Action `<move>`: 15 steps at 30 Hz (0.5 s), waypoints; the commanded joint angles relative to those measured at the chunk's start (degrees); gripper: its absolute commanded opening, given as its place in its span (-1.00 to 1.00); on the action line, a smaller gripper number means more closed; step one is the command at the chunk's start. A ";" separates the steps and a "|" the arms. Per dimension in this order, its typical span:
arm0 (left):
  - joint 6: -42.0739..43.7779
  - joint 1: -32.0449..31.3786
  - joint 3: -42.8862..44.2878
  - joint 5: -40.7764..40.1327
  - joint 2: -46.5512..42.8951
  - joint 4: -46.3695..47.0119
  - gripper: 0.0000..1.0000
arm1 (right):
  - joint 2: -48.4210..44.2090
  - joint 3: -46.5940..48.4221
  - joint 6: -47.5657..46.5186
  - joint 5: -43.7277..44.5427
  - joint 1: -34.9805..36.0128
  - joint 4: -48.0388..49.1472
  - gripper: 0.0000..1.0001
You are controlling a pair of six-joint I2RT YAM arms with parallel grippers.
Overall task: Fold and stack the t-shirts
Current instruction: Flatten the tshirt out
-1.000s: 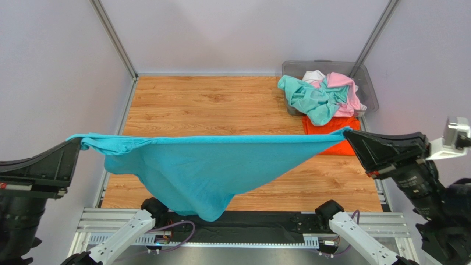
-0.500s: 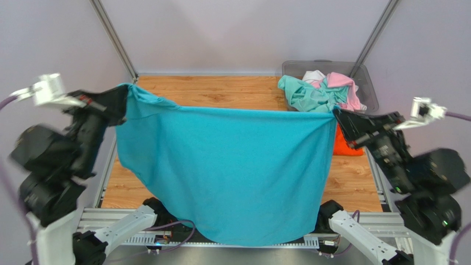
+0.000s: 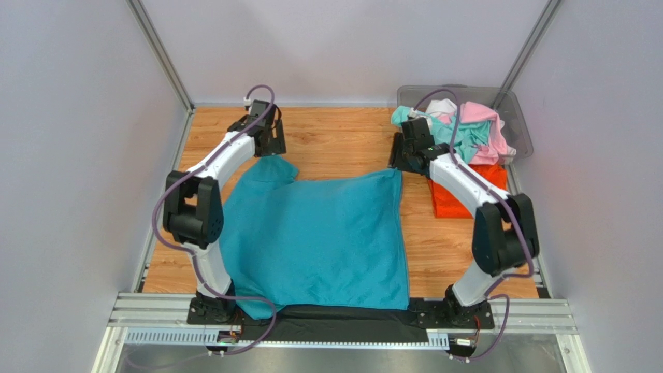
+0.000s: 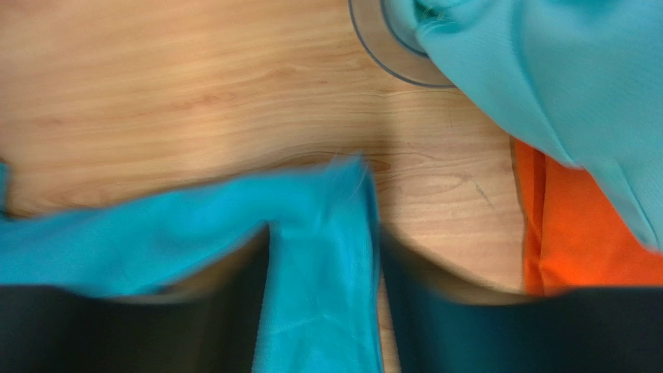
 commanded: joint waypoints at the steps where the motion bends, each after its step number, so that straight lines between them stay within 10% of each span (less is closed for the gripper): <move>1: 0.86 0.00 5.12 1.17 -0.08 -0.13 0.99 | 4.71 7.77 -1.11 -4.59 -0.33 1.57 0.30; 4: 0.59 0.09 3.64 1.60 -3.06 -0.93 0.99 | 3.77 7.79 -1.82 -6.08 0.37 0.77 1.00; 15: -8.80 0.09 -25.15 11.51 -30.38 -2.95 0.99 | -15.55 -9.42 0.37 -5.22 12.39 -1.86 1.00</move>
